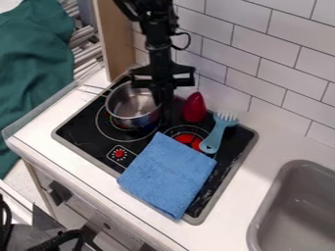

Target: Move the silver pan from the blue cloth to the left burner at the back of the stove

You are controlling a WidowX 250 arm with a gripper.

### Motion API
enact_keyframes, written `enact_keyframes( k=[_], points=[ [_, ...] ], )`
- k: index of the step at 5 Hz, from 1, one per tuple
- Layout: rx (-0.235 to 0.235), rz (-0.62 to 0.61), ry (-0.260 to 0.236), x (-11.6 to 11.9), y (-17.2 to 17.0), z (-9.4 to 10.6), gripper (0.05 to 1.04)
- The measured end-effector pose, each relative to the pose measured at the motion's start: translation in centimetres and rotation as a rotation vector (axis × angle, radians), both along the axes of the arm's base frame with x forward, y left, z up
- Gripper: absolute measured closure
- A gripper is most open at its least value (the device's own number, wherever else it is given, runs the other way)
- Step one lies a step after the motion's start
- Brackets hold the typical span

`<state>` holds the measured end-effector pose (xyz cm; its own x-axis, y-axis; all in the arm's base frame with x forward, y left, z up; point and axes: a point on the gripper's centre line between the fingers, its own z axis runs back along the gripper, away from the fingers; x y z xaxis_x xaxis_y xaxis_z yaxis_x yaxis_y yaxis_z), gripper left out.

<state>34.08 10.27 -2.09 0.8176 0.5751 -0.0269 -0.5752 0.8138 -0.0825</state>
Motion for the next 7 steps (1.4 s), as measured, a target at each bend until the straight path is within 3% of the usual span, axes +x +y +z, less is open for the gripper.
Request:
enact_keyframes(
  k=[2,4,5,6,7],
  points=[
    [-0.024,-0.023,-0.009,1.5,0.4,-1.1,1.028],
    [-0.010,-0.085,-0.091,2.3,0.4,-1.2,1.002],
    [0.042,-0.168,-0.103,1.7,0.5,-1.4,0.844],
    [0.121,-0.203,-0.178,1.7,0.3,1.3,0.586],
    [0.160,-0.219,-0.251,2.0,0.1,4.3,0.272]
  ],
)
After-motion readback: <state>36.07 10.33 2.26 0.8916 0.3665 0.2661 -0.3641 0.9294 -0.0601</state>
